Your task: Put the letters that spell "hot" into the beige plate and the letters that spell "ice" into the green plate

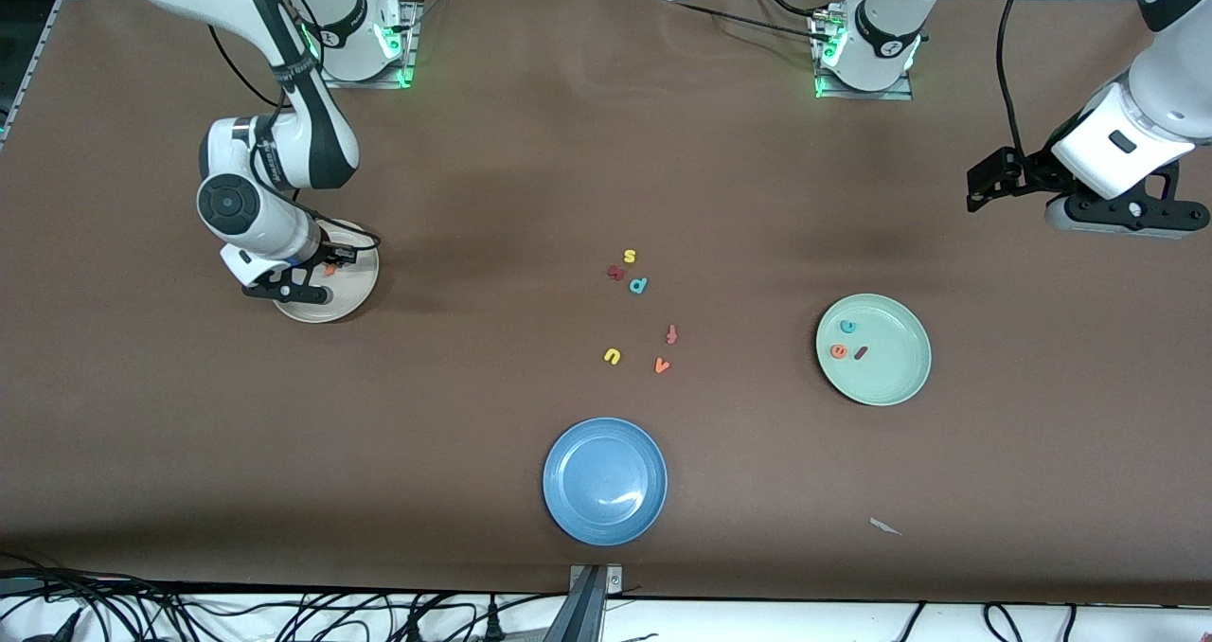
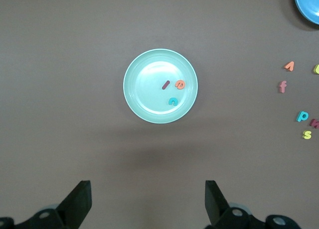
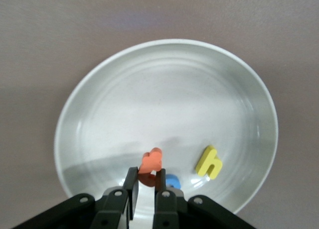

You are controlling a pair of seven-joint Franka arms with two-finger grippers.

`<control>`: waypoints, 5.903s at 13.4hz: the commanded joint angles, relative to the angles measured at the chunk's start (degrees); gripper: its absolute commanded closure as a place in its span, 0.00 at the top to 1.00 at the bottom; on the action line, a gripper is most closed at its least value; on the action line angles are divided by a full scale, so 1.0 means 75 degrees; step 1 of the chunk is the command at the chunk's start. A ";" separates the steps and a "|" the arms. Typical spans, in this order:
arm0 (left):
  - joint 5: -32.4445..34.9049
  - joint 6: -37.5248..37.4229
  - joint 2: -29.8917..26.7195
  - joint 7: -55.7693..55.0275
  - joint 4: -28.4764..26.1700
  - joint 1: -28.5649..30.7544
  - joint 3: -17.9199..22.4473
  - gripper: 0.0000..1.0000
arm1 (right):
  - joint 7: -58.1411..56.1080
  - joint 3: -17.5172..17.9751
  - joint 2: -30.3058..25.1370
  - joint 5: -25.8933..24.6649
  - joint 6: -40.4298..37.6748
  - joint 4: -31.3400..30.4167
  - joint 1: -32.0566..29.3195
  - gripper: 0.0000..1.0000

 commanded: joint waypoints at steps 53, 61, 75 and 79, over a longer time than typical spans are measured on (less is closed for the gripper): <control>-0.0098 -0.0627 0.0347 0.0078 0.0610 0.0019 0.0068 1.00 | -0.0442 0.2149 -0.1707 -0.0028 -0.4265 0.4306 -0.2903 1.00; -0.0098 -0.0651 0.0347 0.0348 0.0610 0.0042 0.0103 1.00 | -0.0442 0.2149 -0.1671 -0.0063 -0.4310 0.4212 -0.2821 1.00; -0.0098 -0.0651 0.0347 0.0336 0.0622 0.0042 0.0092 1.00 | -0.0454 0.2149 -0.1694 -0.0063 -0.4298 0.4106 -0.2821 1.00; -0.0098 -0.0651 0.0347 0.0325 0.0622 0.0042 0.0092 1.00 | -0.0454 0.2149 -0.1706 -0.0063 -0.4310 0.4095 -0.2821 1.00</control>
